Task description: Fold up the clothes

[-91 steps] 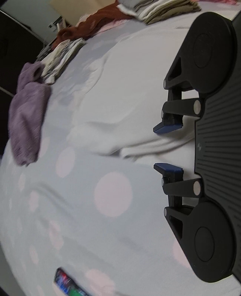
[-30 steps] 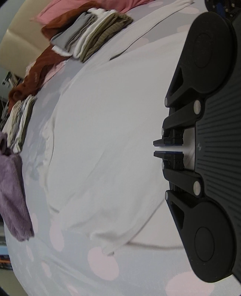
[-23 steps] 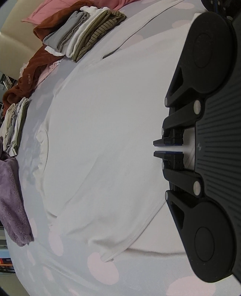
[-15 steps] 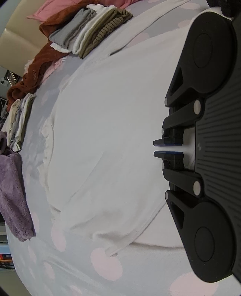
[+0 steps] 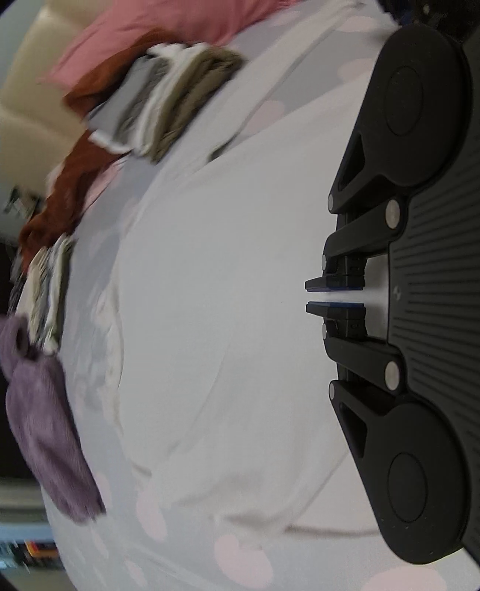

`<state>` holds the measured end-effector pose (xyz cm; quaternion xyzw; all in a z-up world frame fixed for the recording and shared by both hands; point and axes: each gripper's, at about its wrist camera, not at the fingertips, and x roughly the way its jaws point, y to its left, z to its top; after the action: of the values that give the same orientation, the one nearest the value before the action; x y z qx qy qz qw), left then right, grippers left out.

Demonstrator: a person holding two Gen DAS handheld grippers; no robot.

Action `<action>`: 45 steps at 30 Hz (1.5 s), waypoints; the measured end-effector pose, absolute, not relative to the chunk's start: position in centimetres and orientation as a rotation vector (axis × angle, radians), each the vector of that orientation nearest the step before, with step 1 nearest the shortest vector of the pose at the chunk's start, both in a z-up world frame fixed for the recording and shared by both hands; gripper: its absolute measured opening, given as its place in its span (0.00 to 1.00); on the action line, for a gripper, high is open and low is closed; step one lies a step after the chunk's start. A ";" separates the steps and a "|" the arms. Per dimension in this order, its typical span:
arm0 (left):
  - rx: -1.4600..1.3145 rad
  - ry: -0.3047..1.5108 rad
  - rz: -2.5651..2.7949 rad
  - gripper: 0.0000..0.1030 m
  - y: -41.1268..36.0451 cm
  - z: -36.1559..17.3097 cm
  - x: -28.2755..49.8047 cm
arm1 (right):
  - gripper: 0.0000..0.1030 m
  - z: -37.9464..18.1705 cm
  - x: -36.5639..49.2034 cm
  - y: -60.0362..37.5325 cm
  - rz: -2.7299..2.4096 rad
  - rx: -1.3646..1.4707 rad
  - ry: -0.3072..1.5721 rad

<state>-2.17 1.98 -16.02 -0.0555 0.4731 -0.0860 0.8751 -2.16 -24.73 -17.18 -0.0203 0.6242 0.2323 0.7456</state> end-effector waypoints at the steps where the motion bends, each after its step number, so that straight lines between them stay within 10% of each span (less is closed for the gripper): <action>1: -0.098 1.012 -0.181 0.15 1.5 -16.5 -2.1 | 0.15 -17.7 -2.0 -24.6 0.490 -0.047 1.396; 39: 0.052 0.996 -0.479 0.28 -16.7 -14.0 1.8 | 0.37 -17.5 0.4 -53.9 -0.225 0.414 1.054; 45: 0.035 1.014 -0.466 0.29 -16.3 -14.3 2.2 | 0.06 -18.7 0.8 -54.6 -0.193 0.427 1.062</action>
<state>2.19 -16.29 -14.32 0.0168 0.4811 -0.2211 0.8482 0.83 -54.64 -18.68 0.2019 0.5016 -0.0911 0.8363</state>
